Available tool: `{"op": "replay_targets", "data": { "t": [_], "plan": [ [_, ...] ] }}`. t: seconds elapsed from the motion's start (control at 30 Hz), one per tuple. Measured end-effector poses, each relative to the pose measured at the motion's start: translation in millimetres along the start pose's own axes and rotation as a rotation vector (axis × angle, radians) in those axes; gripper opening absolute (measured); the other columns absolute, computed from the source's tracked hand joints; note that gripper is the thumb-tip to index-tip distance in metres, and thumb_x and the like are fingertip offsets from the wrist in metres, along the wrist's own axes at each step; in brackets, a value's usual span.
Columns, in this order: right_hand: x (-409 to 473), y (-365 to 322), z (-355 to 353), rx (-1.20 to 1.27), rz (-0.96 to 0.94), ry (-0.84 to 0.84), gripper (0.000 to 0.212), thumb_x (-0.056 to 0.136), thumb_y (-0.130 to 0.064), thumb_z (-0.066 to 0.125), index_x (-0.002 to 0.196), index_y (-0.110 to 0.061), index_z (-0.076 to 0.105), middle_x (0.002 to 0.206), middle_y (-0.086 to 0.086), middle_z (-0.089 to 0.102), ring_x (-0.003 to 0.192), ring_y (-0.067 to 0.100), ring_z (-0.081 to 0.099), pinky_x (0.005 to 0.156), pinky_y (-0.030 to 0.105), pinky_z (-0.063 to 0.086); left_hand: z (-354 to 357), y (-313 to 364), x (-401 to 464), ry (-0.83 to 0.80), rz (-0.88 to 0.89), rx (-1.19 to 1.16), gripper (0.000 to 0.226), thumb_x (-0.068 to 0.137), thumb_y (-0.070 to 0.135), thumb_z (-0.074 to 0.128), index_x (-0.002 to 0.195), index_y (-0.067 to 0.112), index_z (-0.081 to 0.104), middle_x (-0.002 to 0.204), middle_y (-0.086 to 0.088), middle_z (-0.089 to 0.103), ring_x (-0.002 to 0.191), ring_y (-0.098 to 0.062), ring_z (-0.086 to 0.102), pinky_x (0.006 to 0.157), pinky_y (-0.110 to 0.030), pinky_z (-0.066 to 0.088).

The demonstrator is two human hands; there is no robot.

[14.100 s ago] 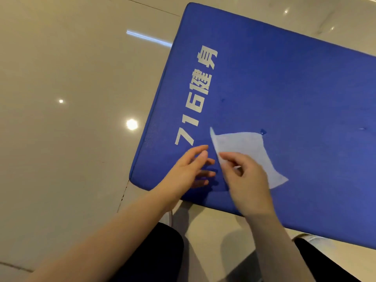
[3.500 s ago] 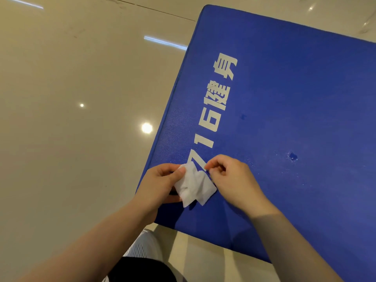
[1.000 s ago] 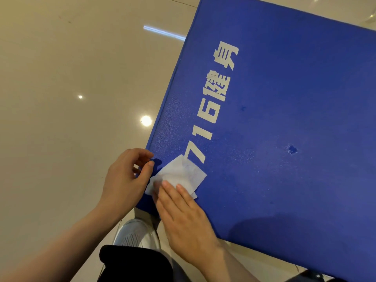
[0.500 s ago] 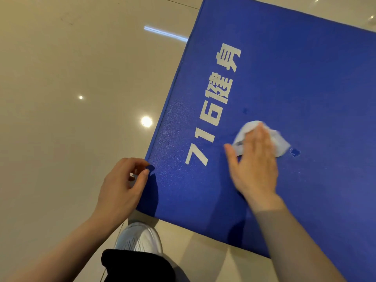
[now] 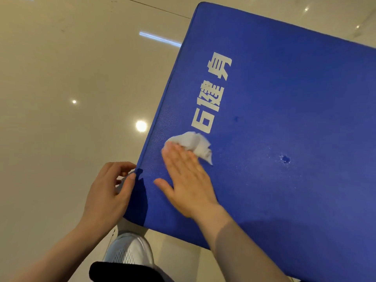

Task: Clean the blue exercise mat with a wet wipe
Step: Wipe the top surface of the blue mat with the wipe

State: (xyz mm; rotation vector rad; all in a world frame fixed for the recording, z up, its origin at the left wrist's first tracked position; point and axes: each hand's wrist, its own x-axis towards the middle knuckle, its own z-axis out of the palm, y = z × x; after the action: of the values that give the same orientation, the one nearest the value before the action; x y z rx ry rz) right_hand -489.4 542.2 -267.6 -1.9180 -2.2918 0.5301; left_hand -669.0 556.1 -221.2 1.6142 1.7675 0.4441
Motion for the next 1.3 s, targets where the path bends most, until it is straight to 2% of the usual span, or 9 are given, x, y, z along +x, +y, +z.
{"op": "replay_targets", "data": {
  "t": [0.13, 0.3, 0.5, 0.57, 0.77, 0.9, 1.0, 1.13, 1.3],
  "plan": [
    [12, 68, -25, 0.13, 0.344, 0.093, 0.085, 0.091, -0.065, 0.017, 0.156, -0.01, 0.015, 0.164, 0.006, 0.007, 0.151, 0.019, 0.002, 0.12, 0.031, -0.003, 0, -4, -3, -0.005, -0.034, -0.018, 0.015, 0.095, 0.017, 0.057, 0.102, 0.03, 0.057, 0.099, 0.011, 0.055, 0.092, -0.004, 0.056, 0.074, -0.025, 0.045],
    [5, 137, -58, 0.2, 0.633, 0.167, 0.07, 0.102, -0.05, 0.03, 0.156, -0.014, 0.007, 0.165, 0.002, 0.003, 0.151, 0.015, -0.002, 0.123, 0.034, 0.001, 4, 6, -3, -0.042, -0.008, -0.062, 0.032, 0.093, 0.013, 0.058, 0.095, 0.044, 0.052, 0.102, 0.017, 0.057, 0.095, 0.0, 0.056, 0.077, -0.026, 0.045],
    [-4, 120, -54, 0.342, 0.615, 0.299, 0.06, 0.101, -0.02, 0.049, 0.154, -0.017, 0.023, 0.158, 0.001, 0.029, 0.144, 0.021, 0.03, 0.113, 0.043, 0.036, 7, 11, 4, -0.029, 0.025, -0.059, 0.02, 0.093, 0.012, 0.058, 0.105, 0.029, 0.058, 0.103, 0.018, 0.056, 0.096, 0.0, 0.056, 0.074, -0.023, 0.046],
    [-7, 110, -46, 0.301, 0.557, 0.303, 0.055, 0.101, -0.017, 0.047, 0.152, -0.013, 0.029, 0.157, 0.004, 0.032, 0.143, 0.023, 0.033, 0.111, 0.048, 0.038, 5, 11, 5, -0.032, 0.033, -0.048, 0.02, 0.093, 0.012, 0.058, 0.105, 0.028, 0.058, 0.102, 0.019, 0.056, 0.095, 0.001, 0.056, 0.073, -0.021, 0.045],
    [-27, 59, -21, 0.177, -0.002, 0.158, 0.052, 0.079, 0.002, 0.053, 0.131, -0.002, 0.058, 0.137, 0.014, 0.057, 0.127, 0.029, 0.054, 0.102, 0.038, 0.045, 14, 14, 0, -0.051, 0.041, -0.05, 0.024, 0.092, 0.01, 0.06, 0.104, 0.031, 0.058, 0.103, 0.02, 0.056, 0.098, 0.009, 0.053, 0.073, -0.015, 0.042],
    [-28, 45, -39, 0.446, 0.266, 0.192, 0.04, 0.088, 0.006, 0.046, 0.121, -0.006, 0.066, 0.12, 0.007, 0.065, 0.11, 0.023, 0.06, 0.097, 0.035, 0.051, 13, 18, -6, -0.084, 0.114, -0.011, 0.027, 0.092, 0.01, 0.061, 0.105, 0.033, 0.057, 0.104, 0.024, 0.053, 0.096, 0.014, 0.052, 0.072, -0.011, 0.041],
    [-31, 31, -73, 0.725, 0.453, 0.139, 0.026, 0.098, -0.002, 0.051, 0.111, -0.015, 0.069, 0.108, -0.004, 0.067, 0.099, 0.012, 0.06, 0.085, 0.02, 0.049, 8, 25, -10, -0.115, 0.22, -0.013, 0.023, 0.088, 0.025, 0.066, 0.109, 0.032, 0.059, 0.105, 0.024, 0.055, 0.098, 0.012, 0.053, 0.076, -0.006, 0.043],
    [-38, -9, -124, 1.328, 0.442, 0.032, 0.018, 0.091, -0.006, 0.064, 0.092, -0.023, 0.07, 0.086, -0.009, 0.069, 0.08, 0.002, 0.064, 0.067, 0.016, 0.051, 10, 45, -26, -0.224, 0.326, -0.113, 0.05, 0.071, 0.053, 0.067, 0.118, 0.049, 0.049, 0.118, 0.035, 0.054, 0.109, 0.011, 0.051, 0.089, -0.004, 0.036],
    [-57, -17, -142, 1.37, 0.492, 0.1, 0.02, 0.092, -0.005, 0.062, 0.089, -0.024, 0.069, 0.083, -0.005, 0.069, 0.073, 0.002, 0.064, 0.058, 0.016, 0.051, 14, 52, -42, -0.243, 0.248, -0.278, 0.054, 0.065, 0.04, 0.065, 0.116, 0.049, 0.049, 0.102, 0.023, 0.062, 0.102, 0.0, 0.058, 0.085, -0.005, 0.039]
  ]
}}
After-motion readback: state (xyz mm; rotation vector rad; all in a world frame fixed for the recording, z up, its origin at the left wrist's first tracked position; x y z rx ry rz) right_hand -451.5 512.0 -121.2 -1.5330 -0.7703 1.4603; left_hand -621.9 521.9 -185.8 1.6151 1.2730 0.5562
